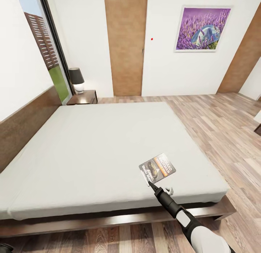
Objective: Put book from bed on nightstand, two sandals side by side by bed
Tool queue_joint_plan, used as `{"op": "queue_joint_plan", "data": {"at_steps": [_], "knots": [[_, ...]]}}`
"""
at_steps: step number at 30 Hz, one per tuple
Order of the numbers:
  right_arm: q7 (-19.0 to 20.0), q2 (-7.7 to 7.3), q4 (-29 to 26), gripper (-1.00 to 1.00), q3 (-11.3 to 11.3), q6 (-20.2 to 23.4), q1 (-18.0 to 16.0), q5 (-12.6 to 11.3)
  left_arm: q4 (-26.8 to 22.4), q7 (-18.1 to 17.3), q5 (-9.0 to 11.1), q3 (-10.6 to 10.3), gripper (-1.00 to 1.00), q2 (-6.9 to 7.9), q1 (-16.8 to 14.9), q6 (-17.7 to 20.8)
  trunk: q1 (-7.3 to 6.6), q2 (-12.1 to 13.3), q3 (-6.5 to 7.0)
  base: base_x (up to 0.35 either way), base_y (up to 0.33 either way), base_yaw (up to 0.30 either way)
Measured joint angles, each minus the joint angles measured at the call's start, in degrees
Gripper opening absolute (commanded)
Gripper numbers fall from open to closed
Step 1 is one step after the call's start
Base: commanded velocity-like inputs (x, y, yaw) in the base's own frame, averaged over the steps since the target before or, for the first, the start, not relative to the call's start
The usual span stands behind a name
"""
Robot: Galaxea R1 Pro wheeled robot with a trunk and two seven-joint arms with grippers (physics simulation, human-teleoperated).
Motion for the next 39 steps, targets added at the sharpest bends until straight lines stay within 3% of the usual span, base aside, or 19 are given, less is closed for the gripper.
{"op": "queue_joint_plan", "data": {"at_steps": [33, 39], "knots": [[-0.24, 0.07, -0.18, -1.00, -0.25, -0.08, 0.00, -0.18, 0.22, -4.77, 0.12, 0.68, 1.00, -0.09, 0.00, 0.05, -7.25, 13.25, 5.94, 0.000, 0.000, 0.000], [-0.25, 0.05, -0.18, -1.00, -0.24, -0.08, 0.00, -0.15, 0.00, -9.09, 0.27, 0.74, 1.00, -0.09, 0.00, -0.27, -8.57, 15.66, 7.02, 0.000, 0.000, 0.000]]}}
